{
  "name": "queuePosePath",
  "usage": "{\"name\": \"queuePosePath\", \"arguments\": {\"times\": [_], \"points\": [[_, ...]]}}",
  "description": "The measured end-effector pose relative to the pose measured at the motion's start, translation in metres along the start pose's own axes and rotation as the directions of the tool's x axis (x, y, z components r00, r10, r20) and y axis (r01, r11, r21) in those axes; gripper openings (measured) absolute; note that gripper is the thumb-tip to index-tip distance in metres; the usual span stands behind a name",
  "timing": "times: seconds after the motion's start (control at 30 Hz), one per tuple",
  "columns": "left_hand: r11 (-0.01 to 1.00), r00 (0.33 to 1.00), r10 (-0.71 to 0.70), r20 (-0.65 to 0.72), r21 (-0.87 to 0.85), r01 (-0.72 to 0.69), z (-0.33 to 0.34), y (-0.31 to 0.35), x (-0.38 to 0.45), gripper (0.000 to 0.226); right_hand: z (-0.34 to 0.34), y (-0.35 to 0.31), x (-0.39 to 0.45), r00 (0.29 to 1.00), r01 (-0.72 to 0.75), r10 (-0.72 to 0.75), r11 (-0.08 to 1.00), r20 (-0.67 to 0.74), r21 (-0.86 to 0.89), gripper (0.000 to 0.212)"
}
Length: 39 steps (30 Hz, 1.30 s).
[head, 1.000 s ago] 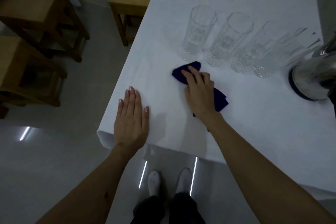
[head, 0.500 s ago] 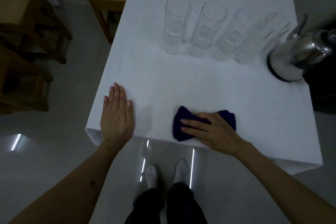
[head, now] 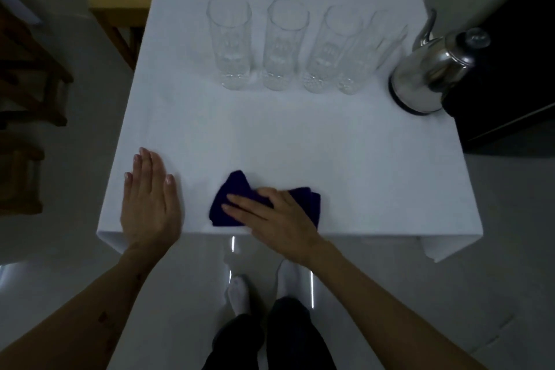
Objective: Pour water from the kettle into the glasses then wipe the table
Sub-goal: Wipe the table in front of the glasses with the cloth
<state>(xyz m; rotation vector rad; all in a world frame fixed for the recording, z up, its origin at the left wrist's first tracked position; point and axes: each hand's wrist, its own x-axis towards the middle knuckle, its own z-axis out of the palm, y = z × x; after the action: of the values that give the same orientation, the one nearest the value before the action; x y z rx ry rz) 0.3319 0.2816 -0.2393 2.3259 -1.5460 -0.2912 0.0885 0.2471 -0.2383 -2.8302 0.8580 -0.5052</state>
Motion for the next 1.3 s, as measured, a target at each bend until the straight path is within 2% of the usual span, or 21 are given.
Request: {"name": "queuePosePath", "arguments": {"times": [0.13,0.2,0.27,0.33,0.43,0.47,0.5,0.53,0.6,0.67,0.73,0.8,0.87,0.93,1.0,1.03,1.07,1.13,1.2,1.23,1.3], "points": [[1.0,1.0,0.019,0.024,0.02,-0.02,0.001,-0.004,0.001,0.062,-0.028,0.056,-0.073,0.995,-0.093,0.097,0.991,0.035,-0.094,0.059],[0.999,0.999,0.018,0.032,0.037,-0.019,0.002,-0.004,0.002,0.063,-0.048,0.088,-0.104,0.974,-0.214,0.222,0.965,0.042,-0.152,0.063],[0.998,0.999,0.013,0.035,0.054,-0.015,0.001,-0.002,0.001,0.065,-0.07,0.114,-0.126,0.911,-0.411,0.41,0.892,-0.049,-0.189,0.065],[0.997,0.999,0.014,0.035,0.072,-0.016,0.0,0.002,0.0,0.067,-0.081,0.134,-0.13,0.728,-0.685,0.657,0.705,-0.195,-0.181,0.06],[0.995,0.999,0.028,0.025,0.091,-0.03,-0.001,0.004,-0.002,0.067,-0.072,0.144,-0.084,0.321,-0.944,0.884,0.329,-0.338,-0.037,0.051],[0.995,0.999,0.028,0.023,0.097,-0.03,-0.001,0.004,-0.002,0.066,-0.065,0.141,-0.062,0.253,-0.963,0.909,0.269,-0.331,0.004,0.05],[0.995,0.999,0.023,0.023,0.097,-0.025,0.0,0.004,-0.001,0.067,-0.059,0.137,-0.04,0.239,-0.966,0.919,0.259,-0.314,0.024,0.049],[0.995,1.0,0.014,0.025,0.094,-0.017,0.001,0.003,-0.001,0.067,-0.052,0.131,-0.019,0.277,-0.954,0.917,0.298,-0.287,0.029,0.049],[0.996,0.999,0.003,0.032,0.089,-0.006,0.002,0.002,-0.001,0.068,-0.038,0.112,0.012,0.49,-0.861,0.837,0.508,-0.243,0.012,0.054],[0.996,0.999,0.003,0.036,0.092,-0.006,0.003,0.001,0.0,0.068,-0.025,0.082,0.026,0.775,-0.616,0.606,0.787,-0.179,-0.004,0.054],[0.996,0.999,0.005,0.045,0.087,-0.009,0.003,0.0,0.001,0.067,-0.019,0.055,0.015,0.957,-0.283,0.284,0.959,-0.06,0.027,0.048],[0.997,0.999,0.006,0.048,0.074,-0.01,0.002,0.0,0.001,0.067,-0.023,0.052,-0.018,0.999,-0.045,0.044,0.997,0.027,0.059,0.047],[0.998,0.999,0.008,0.046,0.066,-0.011,0.002,-0.001,0.0,0.066,-0.035,0.072,-0.053,0.994,0.039,-0.04,0.999,0.105,0.015,0.054],[0.997,0.999,0.008,0.042,0.075,-0.011,0.002,-0.002,0.0,0.064,-0.05,0.102,-0.082,0.99,0.041,-0.028,0.995,0.139,-0.086,0.055],[0.997,0.999,0.004,0.034,0.082,-0.007,0.002,-0.002,0.0,0.064,-0.065,0.129,-0.097,0.986,-0.15,0.159,0.979,0.057,-0.141,0.052],[0.997,0.999,-0.001,0.033,0.079,-0.001,0.002,-0.002,0.0,0.064,-0.069,0.138,-0.098,0.942,-0.334,0.336,0.93,-0.011,-0.15,0.052],[0.997,1.0,-0.005,0.031,0.077,0.003,0.002,-0.001,0.0,0.064,-0.07,0.143,-0.092,0.847,-0.531,0.523,0.832,-0.09,-0.158,0.051],[0.997,1.0,-0.004,0.028,0.072,0.002,0.002,0.002,-0.001,0.065,-0.062,0.147,-0.064,0.558,-0.83,0.798,0.539,-0.227,-0.144,0.052],[0.998,1.0,-0.009,0.024,0.064,0.008,0.001,0.003,0.0,0.065,-0.051,0.142,-0.018,0.283,-0.959,0.921,0.272,-0.269,-0.078,0.057],[0.998,1.0,-0.01,0.019,0.061,0.009,0.001,0.003,0.0,0.065,-0.046,0.14,0.005,0.185,-0.983,0.944,0.178,-0.274,-0.048,0.059],[0.998,1.0,-0.009,0.007,0.059,0.009,0.0,0.004,0.0,0.065,-0.032,0.13,0.048,0.109,-0.994,0.96,0.108,-0.259,-0.021,0.062]]}}
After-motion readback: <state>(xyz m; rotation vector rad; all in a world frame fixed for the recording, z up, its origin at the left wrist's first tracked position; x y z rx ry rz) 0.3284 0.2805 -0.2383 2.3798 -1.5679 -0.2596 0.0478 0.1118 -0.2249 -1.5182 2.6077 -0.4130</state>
